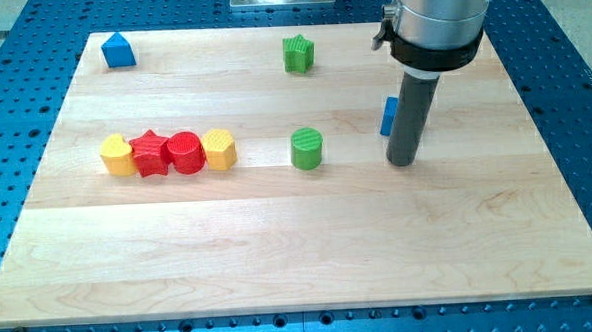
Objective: Push the green circle to the bottom left side of the blue cube
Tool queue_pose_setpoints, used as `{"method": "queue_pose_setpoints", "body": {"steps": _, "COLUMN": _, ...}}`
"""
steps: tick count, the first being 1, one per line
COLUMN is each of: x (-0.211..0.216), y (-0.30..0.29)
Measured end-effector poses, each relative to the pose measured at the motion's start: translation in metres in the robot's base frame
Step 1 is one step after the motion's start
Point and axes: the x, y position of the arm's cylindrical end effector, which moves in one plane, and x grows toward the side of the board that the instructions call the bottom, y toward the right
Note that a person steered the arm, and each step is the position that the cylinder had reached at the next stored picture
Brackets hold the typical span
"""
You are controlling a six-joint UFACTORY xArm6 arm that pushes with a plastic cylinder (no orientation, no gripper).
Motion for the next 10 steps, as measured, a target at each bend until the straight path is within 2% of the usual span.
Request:
{"method": "queue_pose_setpoints", "body": {"steps": 2, "x": -0.044, "y": -0.054}}
{"method": "queue_pose_setpoints", "body": {"steps": 4, "x": -0.019, "y": -0.09}}
{"method": "queue_pose_setpoints", "body": {"steps": 6, "x": -0.071, "y": -0.151}}
{"method": "queue_pose_setpoints", "body": {"steps": 7, "x": -0.05, "y": -0.165}}
{"method": "queue_pose_setpoints", "body": {"steps": 8, "x": 0.005, "y": -0.153}}
{"method": "queue_pose_setpoints", "body": {"steps": 9, "x": 0.006, "y": -0.116}}
{"method": "queue_pose_setpoints", "body": {"steps": 10, "x": 0.004, "y": -0.104}}
